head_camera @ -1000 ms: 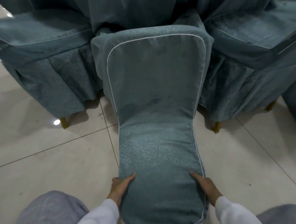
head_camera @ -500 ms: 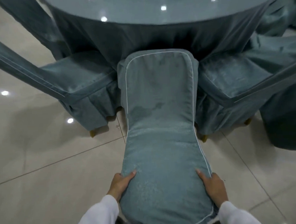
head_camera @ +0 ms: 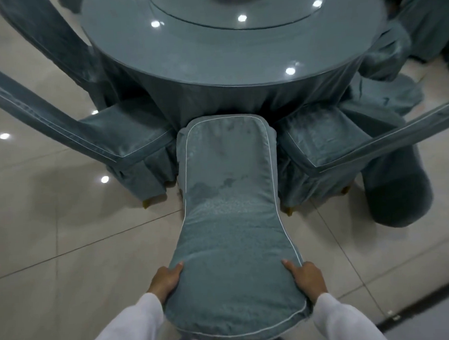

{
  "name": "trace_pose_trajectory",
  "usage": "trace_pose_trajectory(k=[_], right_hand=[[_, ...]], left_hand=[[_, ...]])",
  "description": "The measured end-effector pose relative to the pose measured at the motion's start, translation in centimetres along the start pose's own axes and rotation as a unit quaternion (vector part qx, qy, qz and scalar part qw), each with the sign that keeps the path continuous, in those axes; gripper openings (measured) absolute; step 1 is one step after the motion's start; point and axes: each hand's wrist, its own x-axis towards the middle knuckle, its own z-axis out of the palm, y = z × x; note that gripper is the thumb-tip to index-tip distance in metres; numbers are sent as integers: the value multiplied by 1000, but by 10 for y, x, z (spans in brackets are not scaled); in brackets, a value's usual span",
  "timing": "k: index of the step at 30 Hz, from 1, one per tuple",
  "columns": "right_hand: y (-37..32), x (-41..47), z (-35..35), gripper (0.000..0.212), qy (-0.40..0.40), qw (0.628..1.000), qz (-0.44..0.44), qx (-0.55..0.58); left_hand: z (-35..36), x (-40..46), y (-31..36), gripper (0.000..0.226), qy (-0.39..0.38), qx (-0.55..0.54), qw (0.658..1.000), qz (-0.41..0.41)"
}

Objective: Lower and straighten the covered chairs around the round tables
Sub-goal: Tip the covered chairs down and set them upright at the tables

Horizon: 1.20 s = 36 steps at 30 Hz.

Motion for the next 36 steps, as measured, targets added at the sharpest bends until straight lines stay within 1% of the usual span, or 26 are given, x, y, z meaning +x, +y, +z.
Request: trace_pose_trajectory(k=[4,8,10,12,14,16,18,20,21,22,24,25,26,27,28,30,32,33,34,36], right_hand=[[-2,-20,-17,74,-19,999,18,19],[-8,-35,-36,66,-42,996,31,69],[-7,-39,-43,60,-50,993,37,97],[10,-20,-41,63,-49,991,26,123],[7,-20,-46,69,-49,987,15,154],[-2,-24,-49,64,-60,979,4,193],[-42,-70,-65,61,-50,977,-22,207],[-65,-89,-74,58,-19,980,-87,178],[-76,-95,-76,58,0,984,-119,131],[-85,-97,-78,62,11,987,-148,67],[-101,-100,-80,66,4,981,-170,-89],[-106,-97,-78,62,-5,972,-180,-153],[-113,-98,-78,56,-12,962,-200,-183],[-121,-101,-78,50,-16,956,-217,-199],[-126,-100,-77,47,-14,950,-238,-200],[-138,-104,-77,41,-22,948,-248,-196],[-141,-104,-75,41,-19,957,-233,-172],[-140,-101,-73,44,0,963,-221,-155],[-138,-97,-72,44,29,968,-207,-139],[-136,-86,-69,32,84,981,-152,-88]], left_hand=[[-10,-29,2,76,1,-14,1000,-10],[-19,-40,1,74,-9,-64,998,-15],[-25,-62,13,64,-18,-101,994,-27],[-29,-80,23,55,-17,-128,991,-25],[-33,-97,36,57,0,-140,990,-12],[-34,-110,49,59,20,-143,989,10],[-35,-121,66,54,38,-132,989,50],[-36,-130,86,47,52,-59,992,97],[-36,-133,95,50,39,-7,993,109],[-35,-132,102,56,28,43,994,98],[-31,-119,109,62,13,126,989,73],[-31,-124,116,57,17,161,985,63],[-33,-142,126,47,27,181,981,65],[-33,-152,133,38,37,192,978,75],[-34,-164,141,34,44,187,976,101],[-31,-167,147,38,22,185,973,137],[-33,-169,153,45,5,159,977,139],[-35,-166,155,44,12,134,982,134],[-38,-166,159,38,20,110,986,125],[-43,-157,168,18,33,67,991,114]])
